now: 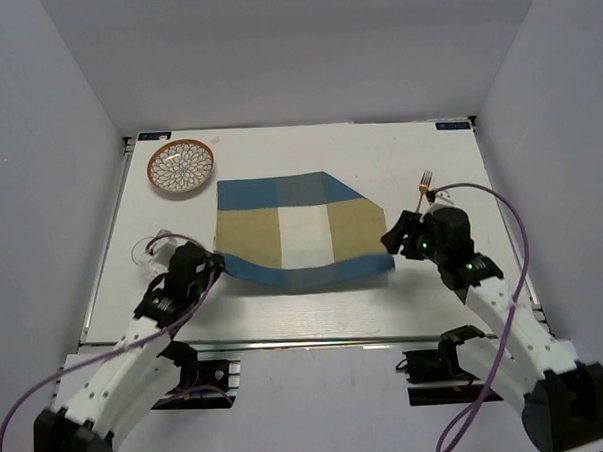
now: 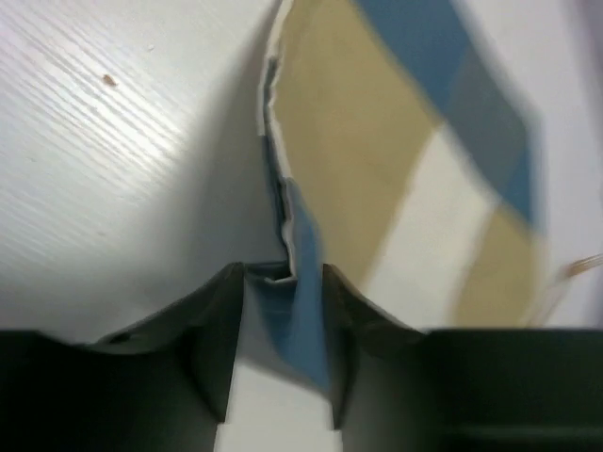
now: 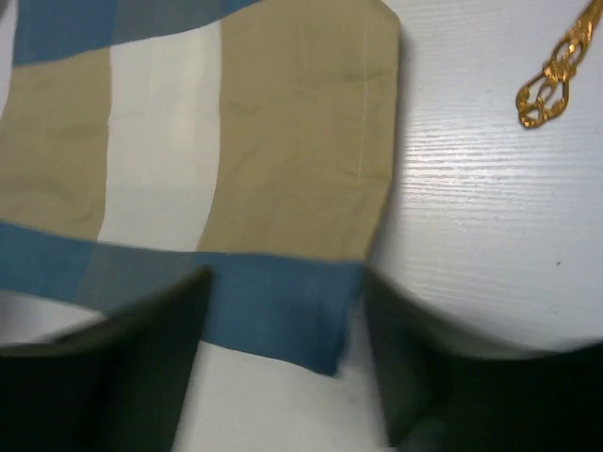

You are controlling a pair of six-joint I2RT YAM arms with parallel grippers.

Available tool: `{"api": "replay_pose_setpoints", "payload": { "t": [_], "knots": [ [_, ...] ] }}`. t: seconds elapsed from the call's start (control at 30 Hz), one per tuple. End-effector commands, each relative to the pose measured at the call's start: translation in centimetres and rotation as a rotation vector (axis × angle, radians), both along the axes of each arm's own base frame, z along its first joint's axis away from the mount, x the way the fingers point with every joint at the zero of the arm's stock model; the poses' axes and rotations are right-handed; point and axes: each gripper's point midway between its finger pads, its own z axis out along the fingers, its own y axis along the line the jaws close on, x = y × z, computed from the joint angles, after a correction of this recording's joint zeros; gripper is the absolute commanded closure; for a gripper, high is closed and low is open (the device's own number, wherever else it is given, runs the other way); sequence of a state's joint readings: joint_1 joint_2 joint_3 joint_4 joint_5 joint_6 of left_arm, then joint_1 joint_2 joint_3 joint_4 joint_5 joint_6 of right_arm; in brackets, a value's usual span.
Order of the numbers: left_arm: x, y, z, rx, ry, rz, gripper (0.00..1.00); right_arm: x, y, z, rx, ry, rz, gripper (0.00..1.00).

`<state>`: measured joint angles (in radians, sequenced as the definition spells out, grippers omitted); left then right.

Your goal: Set the dinner table for one person

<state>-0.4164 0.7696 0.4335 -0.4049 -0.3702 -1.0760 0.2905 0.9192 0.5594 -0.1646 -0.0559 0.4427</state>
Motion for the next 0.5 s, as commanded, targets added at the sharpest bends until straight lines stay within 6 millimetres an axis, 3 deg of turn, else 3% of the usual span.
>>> {"api": "replay_pose_setpoints", "payload": {
  "t": [0.0,0.03,0.1,0.13,0.23,0.27,0.3,0.33,0.43,0.47],
  "knots": [
    [-1.0,0.5,3.4,-0.077,-0.101,0.03,0.46,-1.0,1.7,4.2,0.136,-0.146,0.07,0.17],
    [-1.8,0.7,3.7,-0.074,-0.093,0.023,0.03,-1.4,1.8,4.5,0.139,-0.145,0.078,0.15],
    [-1.8,0.7,5.0,-0.061,-0.101,0.006,0.02,-1.9,1.7,4.8,0.139,-0.15,0.086,0.11],
    [-1.8,0.6,4.6,-0.041,-0.061,0.003,0.02,-1.7,1.6,4.6,0.136,-0.142,0.08,0.11],
    [-0.7,-0.4,5.7,-0.023,-0.027,-0.042,0.02,-1.5,1.0,2.8,0.107,-0.051,0.028,0.11],
    [-0.4,-1.2,4.1,-0.006,0.059,-0.071,0.02,-1.4,0.8,1.2,0.094,0.011,-0.003,0.11],
    [0.1,-1.7,4.5,-0.011,0.077,-0.081,0.02,-1.5,0.2,-0.1,0.095,0.069,-0.071,0.11],
    [-0.2,-2.1,2.5,0.001,0.178,-0.089,0.02,-2.3,-0.1,-2.1,0.09,0.125,-0.095,0.11],
    [-1.2,-2.3,0.4,0.006,0.299,-0.074,0.02,-3.3,-0.5,-3.6,0.147,0.146,-0.164,0.11],
    [-1.7,-2.2,-0.3,0.009,0.327,-0.07,0.02,-4.6,-0.6,-5.5,0.154,0.184,-0.168,0.11]
  ]
}}
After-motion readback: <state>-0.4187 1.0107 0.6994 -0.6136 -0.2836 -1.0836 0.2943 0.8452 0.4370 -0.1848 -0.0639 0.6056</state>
